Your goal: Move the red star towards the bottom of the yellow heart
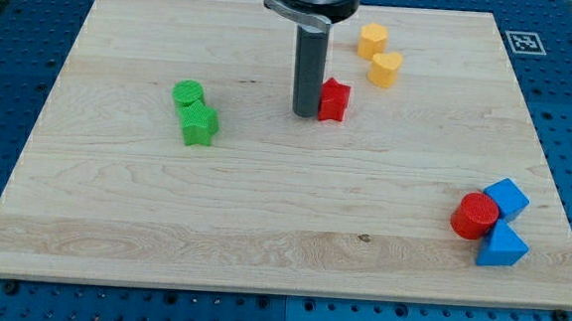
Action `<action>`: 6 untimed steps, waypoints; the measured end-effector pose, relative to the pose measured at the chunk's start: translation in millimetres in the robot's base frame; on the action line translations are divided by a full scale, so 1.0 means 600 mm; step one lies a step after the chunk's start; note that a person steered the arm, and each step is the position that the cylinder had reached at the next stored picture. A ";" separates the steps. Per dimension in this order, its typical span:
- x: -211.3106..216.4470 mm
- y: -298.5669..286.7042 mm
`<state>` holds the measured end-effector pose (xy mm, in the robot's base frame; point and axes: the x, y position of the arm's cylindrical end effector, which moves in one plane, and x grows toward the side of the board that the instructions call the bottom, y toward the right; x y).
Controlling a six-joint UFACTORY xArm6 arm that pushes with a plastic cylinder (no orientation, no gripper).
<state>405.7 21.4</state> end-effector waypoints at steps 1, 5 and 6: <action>0.000 0.028; -0.047 0.008; -0.047 0.016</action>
<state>377.6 30.7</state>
